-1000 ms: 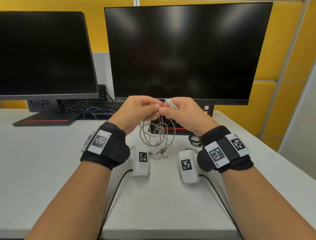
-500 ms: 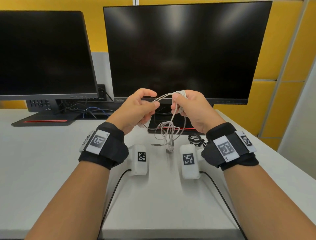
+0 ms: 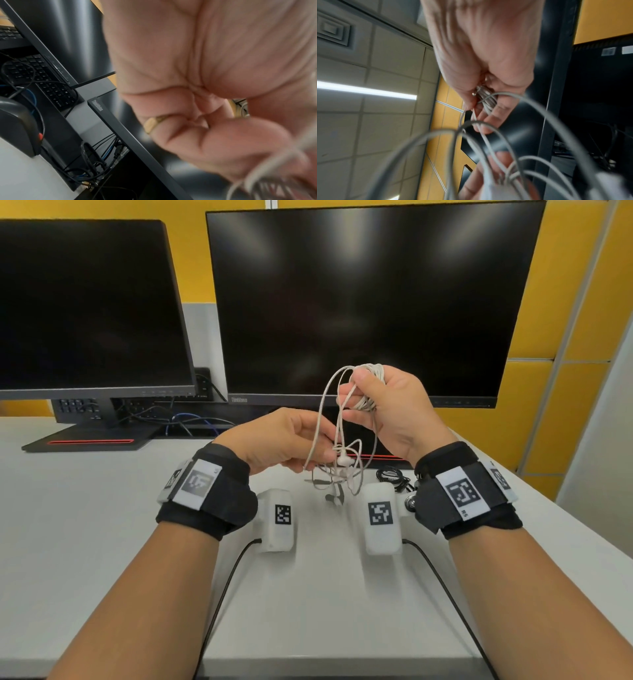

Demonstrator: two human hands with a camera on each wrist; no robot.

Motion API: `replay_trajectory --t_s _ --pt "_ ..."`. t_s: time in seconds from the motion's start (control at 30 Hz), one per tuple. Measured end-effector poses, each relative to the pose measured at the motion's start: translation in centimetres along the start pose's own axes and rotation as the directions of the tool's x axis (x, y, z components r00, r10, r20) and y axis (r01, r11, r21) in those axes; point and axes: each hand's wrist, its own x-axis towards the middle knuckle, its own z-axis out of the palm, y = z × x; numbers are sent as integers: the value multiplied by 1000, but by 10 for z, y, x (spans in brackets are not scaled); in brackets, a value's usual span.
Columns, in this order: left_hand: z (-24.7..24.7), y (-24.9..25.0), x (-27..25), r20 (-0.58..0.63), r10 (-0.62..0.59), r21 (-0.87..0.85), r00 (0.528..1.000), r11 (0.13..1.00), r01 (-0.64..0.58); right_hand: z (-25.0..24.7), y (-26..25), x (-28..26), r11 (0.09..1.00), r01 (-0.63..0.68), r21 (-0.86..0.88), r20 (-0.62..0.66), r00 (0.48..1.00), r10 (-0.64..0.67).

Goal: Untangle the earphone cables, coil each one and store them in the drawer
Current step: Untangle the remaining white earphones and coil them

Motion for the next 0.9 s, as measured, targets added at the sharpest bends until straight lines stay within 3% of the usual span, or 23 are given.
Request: replay_trajectory --t_s 0.17,0.33,0.43,0.63,0.83,0.9 --pt "0 -1 3 -170 146 -33 975 988 -154 -2 0 1 1000 -13 0 25 1000 13" --pt "-2 -2 9 -377 153 -175 913 957 -233 -3 -7 0 980 -77 186 60 996 67" --pt "-3 -5 11 -456 79 -248 887 945 -212 -6 -10 -2 971 -76 229 64 996 63" --pt "-6 -17 21 -597 -156 -299 787 954 -38 -3 -7 -1 987 17 161 -3 1000 -16" --pt "-15 -27 22 -684 -153 -229 713 973 -12 -3 -6 0 982 9 190 -15 1000 -6" --pt "-16 -27 22 -677 -159 -235 718 972 -7 -3 -7 1 958 28 284 -11 1000 -26"
